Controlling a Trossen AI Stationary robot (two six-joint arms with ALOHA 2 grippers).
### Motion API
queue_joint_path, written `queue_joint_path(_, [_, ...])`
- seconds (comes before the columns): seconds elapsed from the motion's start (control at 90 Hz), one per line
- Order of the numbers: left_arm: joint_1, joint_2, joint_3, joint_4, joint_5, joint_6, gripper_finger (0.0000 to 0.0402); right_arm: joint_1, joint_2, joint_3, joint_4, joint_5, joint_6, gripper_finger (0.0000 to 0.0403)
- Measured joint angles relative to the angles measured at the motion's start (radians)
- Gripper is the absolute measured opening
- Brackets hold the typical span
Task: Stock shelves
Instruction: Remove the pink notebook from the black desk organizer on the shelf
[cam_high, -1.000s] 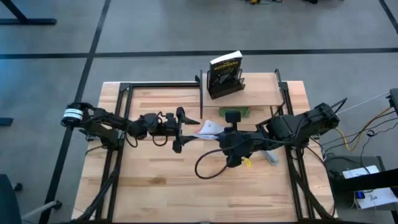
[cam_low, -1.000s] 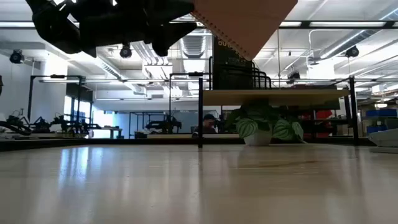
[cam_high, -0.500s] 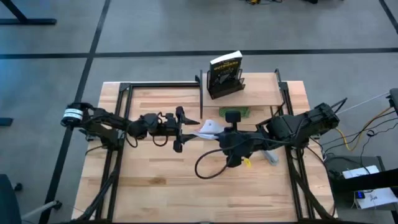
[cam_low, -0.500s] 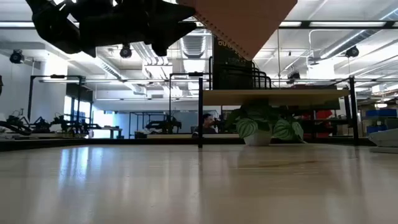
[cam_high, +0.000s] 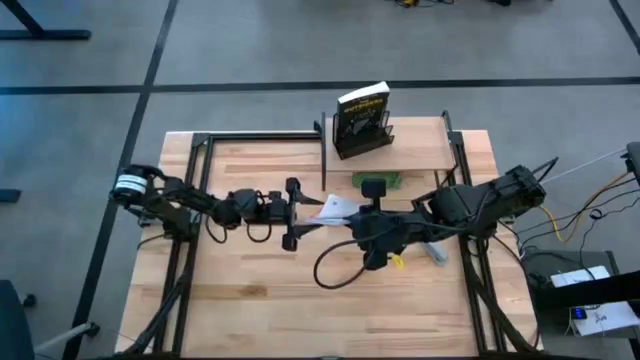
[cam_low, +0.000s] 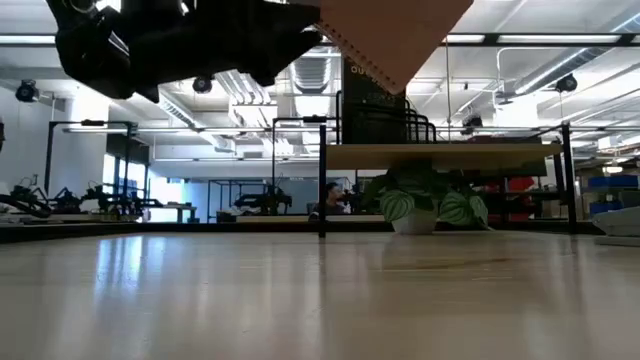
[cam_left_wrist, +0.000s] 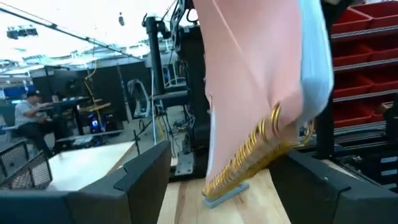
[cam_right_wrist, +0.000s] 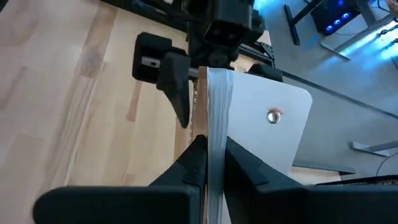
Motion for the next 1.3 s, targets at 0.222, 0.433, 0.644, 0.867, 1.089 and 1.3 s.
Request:
queue_joint_path(0.222, [0.000,0.001,0.015,-0.011,0.001,-0.016,0.0250,-0.002,0.000,0.000,0.004,0.000,-0.007,0.0018])
queue_joint_path(0.433, [0.000,0.001,0.056,-0.097,0.003,-0.016,0.0223,-0.002,0.000,0.000,0.004,0.000,-0.006,0.0018])
queue_joint_path(0.644, [0.000,0.002,0.090,-0.113,0.062,-0.005,0.0209,-0.002,0.010,0.000,0.007,0.001,0.002,0.0018])
queue_joint_path(0.867, [0.000,0.002,0.091,-0.104,0.063,0.014,0.0209,-0.002,0.019,-0.001,0.032,0.002,0.025,0.0018])
queue_joint_path(1.089, [0.000,0.003,0.086,-0.082,0.063,0.030,0.0202,-0.002,0.019,-0.001,0.085,0.004,0.021,0.0018])
queue_joint_path(1.3, [-0.002,0.003,0.085,-0.062,0.064,0.032,0.0178,-0.002,0.019,-0.001,0.113,0.018,0.011,0.0018])
